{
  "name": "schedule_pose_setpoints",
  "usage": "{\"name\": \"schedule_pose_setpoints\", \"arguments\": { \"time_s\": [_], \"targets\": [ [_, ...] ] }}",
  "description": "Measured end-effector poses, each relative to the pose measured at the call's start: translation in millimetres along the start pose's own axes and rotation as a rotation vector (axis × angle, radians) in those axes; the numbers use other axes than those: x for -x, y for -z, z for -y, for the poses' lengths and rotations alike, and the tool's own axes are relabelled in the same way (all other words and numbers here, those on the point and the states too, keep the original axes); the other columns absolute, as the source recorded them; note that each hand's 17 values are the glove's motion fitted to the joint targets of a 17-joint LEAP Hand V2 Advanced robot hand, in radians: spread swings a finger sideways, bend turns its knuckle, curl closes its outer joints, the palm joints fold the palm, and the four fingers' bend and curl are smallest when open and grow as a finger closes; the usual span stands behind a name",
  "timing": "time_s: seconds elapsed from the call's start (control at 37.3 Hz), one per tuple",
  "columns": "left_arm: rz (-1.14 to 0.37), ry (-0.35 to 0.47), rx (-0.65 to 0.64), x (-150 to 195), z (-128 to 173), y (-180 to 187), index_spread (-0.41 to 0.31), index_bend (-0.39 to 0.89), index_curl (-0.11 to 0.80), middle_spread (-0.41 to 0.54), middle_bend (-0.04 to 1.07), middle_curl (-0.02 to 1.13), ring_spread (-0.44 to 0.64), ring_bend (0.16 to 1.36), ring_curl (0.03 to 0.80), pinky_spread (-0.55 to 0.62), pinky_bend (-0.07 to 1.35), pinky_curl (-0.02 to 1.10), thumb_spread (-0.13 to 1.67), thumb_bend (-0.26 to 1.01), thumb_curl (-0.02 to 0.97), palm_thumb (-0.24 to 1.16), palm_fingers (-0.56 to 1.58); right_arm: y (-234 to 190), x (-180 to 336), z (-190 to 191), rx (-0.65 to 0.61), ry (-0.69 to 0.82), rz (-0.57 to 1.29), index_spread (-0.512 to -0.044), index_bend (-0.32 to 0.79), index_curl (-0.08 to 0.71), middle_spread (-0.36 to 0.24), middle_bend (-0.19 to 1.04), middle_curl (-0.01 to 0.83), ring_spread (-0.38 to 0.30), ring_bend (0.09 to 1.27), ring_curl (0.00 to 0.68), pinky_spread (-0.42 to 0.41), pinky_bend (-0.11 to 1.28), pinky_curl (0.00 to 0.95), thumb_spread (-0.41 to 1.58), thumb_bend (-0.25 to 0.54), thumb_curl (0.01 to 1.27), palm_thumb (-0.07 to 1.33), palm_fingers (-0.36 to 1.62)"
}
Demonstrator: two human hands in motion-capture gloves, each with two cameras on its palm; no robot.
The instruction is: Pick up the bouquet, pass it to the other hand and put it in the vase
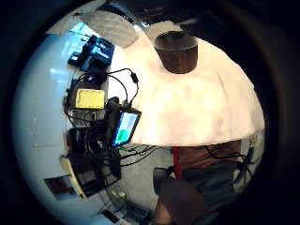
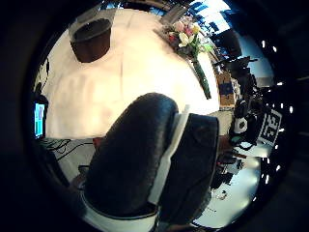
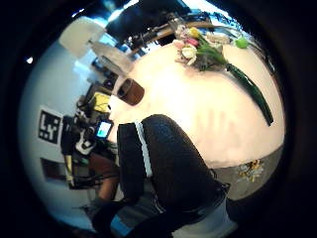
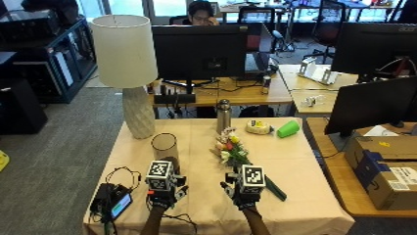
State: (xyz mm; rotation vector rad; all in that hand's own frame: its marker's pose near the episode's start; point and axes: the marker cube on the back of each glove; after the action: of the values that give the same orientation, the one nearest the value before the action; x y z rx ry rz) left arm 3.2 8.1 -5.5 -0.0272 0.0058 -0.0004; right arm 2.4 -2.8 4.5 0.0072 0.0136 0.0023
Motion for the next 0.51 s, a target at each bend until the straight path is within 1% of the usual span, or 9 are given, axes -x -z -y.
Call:
{"name": "schedule_pose_setpoints", "arguments": {
  "time_s": [0.03, 0.11, 0.21, 0.35, 0.51],
  "targets": [
    [-0.002, 0.001, 0.004, -1, -1, 1, -0.035, 0.09, 0.022, 0.070, 0.19, 0.04, 0.16, 0.39, 0.064, 0.21, 0.39, 0.08, 0.38, -0.04, 0.006, -0.05, 0.30, 0, 0, 1, -0.002, 0.000, 0.000, -0.205, 0.15, 0.037, -0.017, 0.23, 0.056, 0.060, 0.22, 0.030, 0.133, 0.36, 0.078, 0.42, 0.034, 0.02, 0.07, 0.23],
    [-0.008, 0.002, 0.020, -4, -4, 2, -0.047, 0.10, 0.042, 0.099, 0.20, 0.09, 0.23, 0.44, 0.110, 0.29, 0.43, 0.13, 0.55, -0.04, 0.019, -0.05, 0.27, -1, 2, 1, -0.006, 0.003, 0.004, -0.277, 0.15, 0.075, -0.023, 0.23, 0.090, 0.085, 0.23, 0.061, 0.182, 0.38, 0.124, 0.61, 0.027, 0.04, 0.08, 0.20],
    [-0.012, -0.012, 0.010, -5, 3, -4, -0.057, 0.11, 0.067, 0.122, 0.20, 0.13, 0.29, 0.48, 0.145, 0.36, 0.45, 0.17, 0.71, -0.05, 0.037, -0.06, 0.24, 1, 3, -2, 0.001, 0.004, 0.002, -0.336, 0.15, 0.110, -0.028, 0.24, 0.128, 0.108, 0.24, 0.088, 0.223, 0.40, 0.164, 0.79, 0.014, 0.07, 0.08, 0.18],
    [-0.012, -0.011, 0.035, -9, -3, 0, -0.064, 0.12, 0.097, 0.139, 0.20, 0.17, 0.34, 0.51, 0.169, 0.41, 0.47, 0.20, 0.83, -0.05, 0.056, -0.06, 0.22, 3, 4, -1, -0.022, 0.010, 0.017, -0.377, 0.15, 0.141, -0.031, 0.24, 0.164, 0.126, 0.25, 0.111, 0.253, 0.40, 0.196, 0.93, -0.005, 0.10, 0.08, 0.16],
    [-0.007, -0.013, 0.035, -11, -4, 3, -0.068, 0.12, 0.124, 0.149, 0.21, 0.21, 0.37, 0.53, 0.189, 0.44, 0.48, 0.23, 0.89, -0.07, 0.069, -0.10, 0.20, 5, 4, -2, -0.018, 0.013, 0.022, -0.401, 0.15, 0.169, -0.034, 0.23, 0.200, 0.138, 0.26, 0.133, 0.272, 0.41, 0.224, 1.03, -0.016, 0.13, 0.08, 0.15]
  ]
}}
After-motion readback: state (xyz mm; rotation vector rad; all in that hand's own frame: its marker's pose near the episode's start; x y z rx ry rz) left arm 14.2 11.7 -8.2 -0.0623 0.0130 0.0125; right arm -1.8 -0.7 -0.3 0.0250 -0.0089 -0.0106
